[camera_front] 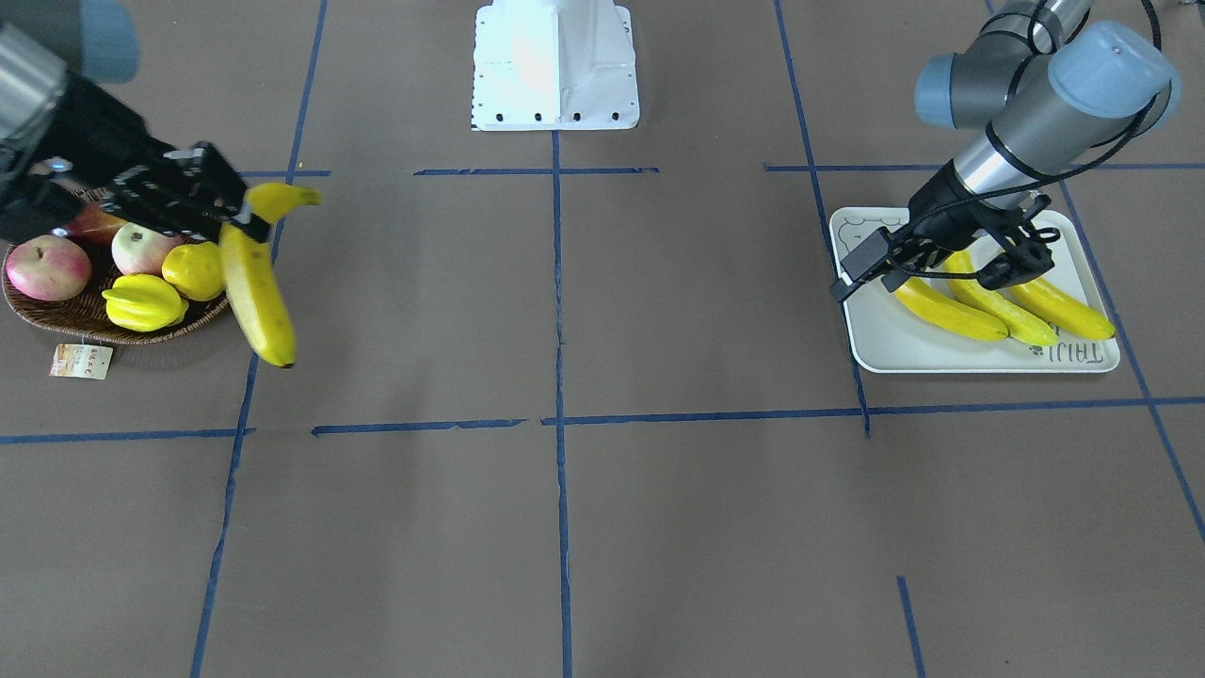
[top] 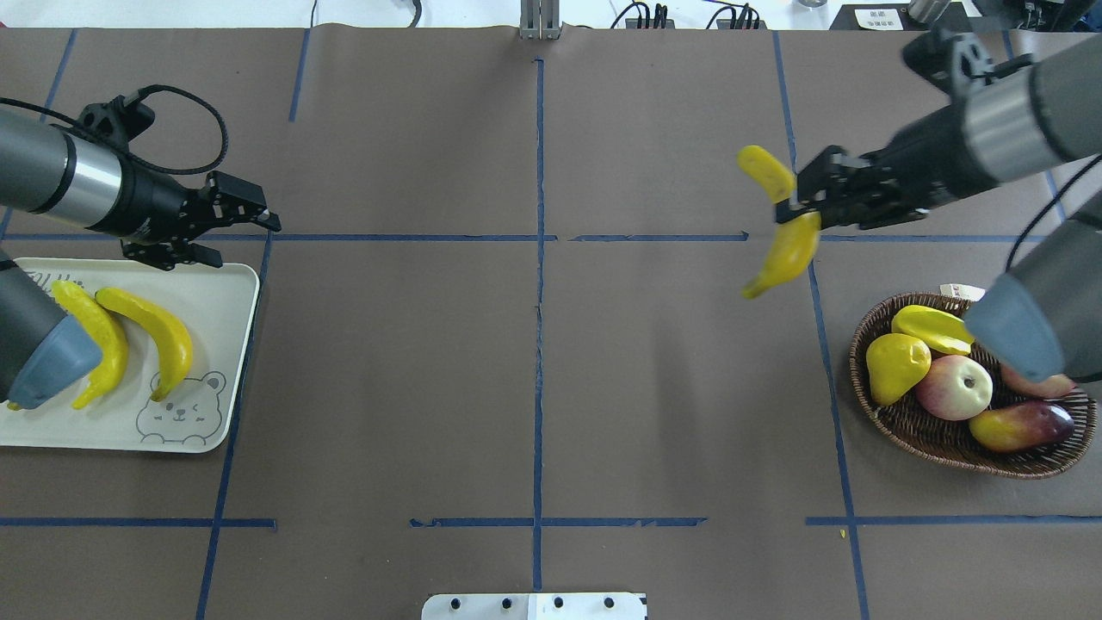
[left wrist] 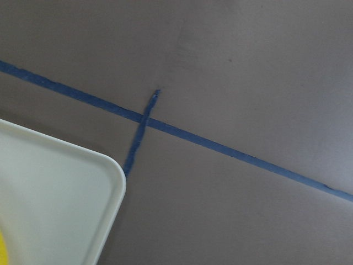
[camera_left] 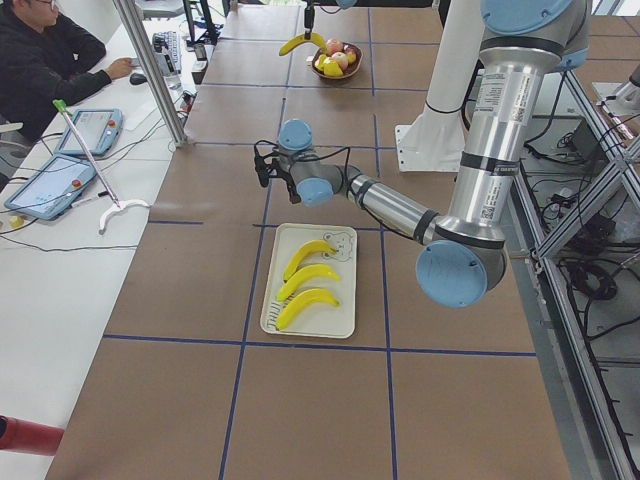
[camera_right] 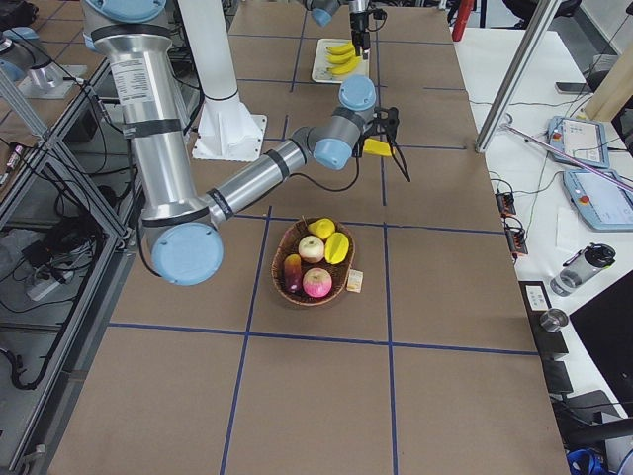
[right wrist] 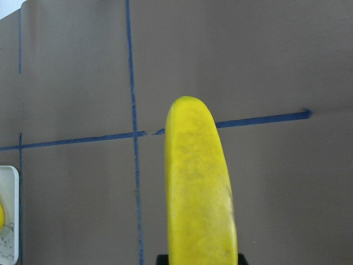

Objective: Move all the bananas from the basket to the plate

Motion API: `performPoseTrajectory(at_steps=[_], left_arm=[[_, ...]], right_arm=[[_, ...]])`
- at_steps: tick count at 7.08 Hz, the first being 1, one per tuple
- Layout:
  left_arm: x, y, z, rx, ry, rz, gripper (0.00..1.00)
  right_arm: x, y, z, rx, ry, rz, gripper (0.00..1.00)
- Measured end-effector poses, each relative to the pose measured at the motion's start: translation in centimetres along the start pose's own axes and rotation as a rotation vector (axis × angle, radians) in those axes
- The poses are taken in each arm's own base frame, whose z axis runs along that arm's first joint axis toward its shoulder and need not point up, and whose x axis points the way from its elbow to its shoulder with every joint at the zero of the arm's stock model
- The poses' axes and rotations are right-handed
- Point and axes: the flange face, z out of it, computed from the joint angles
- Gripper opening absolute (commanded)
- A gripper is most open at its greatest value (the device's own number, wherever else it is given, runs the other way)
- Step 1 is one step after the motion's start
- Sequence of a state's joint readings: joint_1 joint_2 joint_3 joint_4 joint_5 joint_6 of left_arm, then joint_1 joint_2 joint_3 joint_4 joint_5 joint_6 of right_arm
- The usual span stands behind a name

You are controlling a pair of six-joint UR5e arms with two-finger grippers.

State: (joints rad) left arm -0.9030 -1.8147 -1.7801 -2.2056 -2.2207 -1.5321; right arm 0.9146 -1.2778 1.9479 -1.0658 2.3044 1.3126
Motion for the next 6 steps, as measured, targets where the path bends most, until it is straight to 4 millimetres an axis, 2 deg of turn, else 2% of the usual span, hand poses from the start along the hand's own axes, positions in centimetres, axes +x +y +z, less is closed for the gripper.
performPoseTrajectory(at_steps=[1, 2, 4, 6], left_arm=[[3.8, 1.2, 0.2, -0.018, 0.048, -0.028, 1.00], [7.3, 2.7, 0.0, -0.041, 0.109, -0.053, 1.00], [12.3, 6.5, 0.6, -0.097, 0.220, -0.088, 1.00], [16.8, 11.4, 3.5, -0.097, 0.284, -0.082, 1.00]], right_arm=[[-4.6, 2.5, 3.7, 0.031, -0.023, 0.004, 0.00], [-8.0, 5.1, 6.5, 0.056, -0.048, -0.006, 0.00], [-12.0, 8.9, 9.4, 0.074, -0.088, -0.040, 0.00], [-14.2, 11.0, 10.9, 0.090, -0.108, -0.060, 0.00]])
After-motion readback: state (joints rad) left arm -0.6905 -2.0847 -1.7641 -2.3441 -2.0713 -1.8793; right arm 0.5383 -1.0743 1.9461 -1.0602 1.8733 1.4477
